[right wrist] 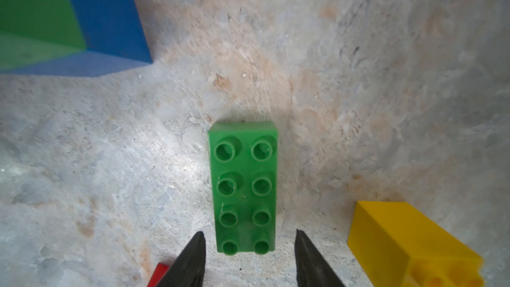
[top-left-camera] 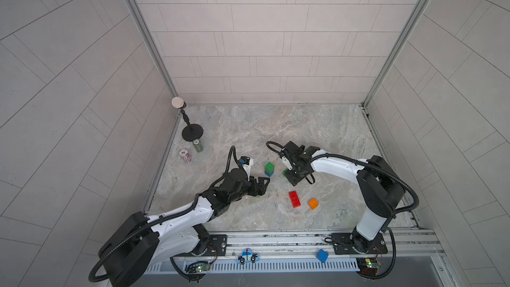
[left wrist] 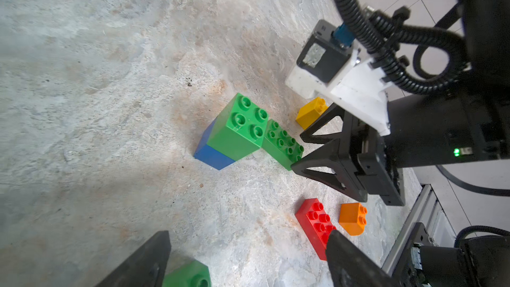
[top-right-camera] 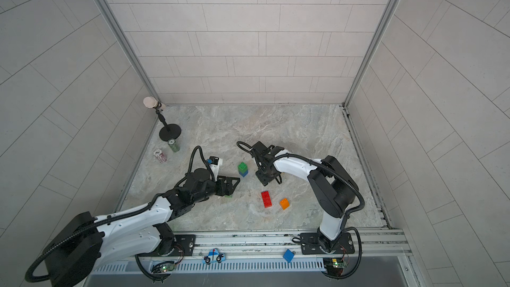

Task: Assemble a fork with lego
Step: Pick up the lego brick from the center of the board.

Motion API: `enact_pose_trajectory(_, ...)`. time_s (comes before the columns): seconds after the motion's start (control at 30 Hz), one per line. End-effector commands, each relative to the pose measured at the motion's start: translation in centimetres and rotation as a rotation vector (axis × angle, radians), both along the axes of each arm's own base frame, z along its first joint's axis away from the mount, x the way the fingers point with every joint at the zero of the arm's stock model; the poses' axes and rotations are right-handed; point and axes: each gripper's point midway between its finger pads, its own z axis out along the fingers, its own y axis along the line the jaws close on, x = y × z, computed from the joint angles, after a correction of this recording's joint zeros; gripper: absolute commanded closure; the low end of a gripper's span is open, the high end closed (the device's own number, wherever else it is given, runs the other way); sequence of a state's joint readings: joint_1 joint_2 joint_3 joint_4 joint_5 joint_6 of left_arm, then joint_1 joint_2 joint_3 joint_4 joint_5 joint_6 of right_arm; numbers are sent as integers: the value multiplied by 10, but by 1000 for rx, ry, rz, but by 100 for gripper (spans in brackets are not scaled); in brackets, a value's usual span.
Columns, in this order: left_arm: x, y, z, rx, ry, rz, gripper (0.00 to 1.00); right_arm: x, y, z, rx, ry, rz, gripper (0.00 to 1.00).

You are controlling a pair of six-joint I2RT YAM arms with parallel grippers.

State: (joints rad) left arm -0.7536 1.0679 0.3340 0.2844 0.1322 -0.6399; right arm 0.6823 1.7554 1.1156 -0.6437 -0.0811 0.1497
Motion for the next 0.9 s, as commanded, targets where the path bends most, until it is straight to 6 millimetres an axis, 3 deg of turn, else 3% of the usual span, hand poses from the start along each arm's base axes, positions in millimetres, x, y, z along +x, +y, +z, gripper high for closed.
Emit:
enact_pose_trajectory(0.0, 6, 1, 7, -29, -20, 31, 8, 3, 1, 0, -22, -6, 9, 48)
enact_pose_trajectory(0.87, 6, 1, 7, -22, -23, 27, 8, 3, 5, -1, -16, 10, -15, 62)
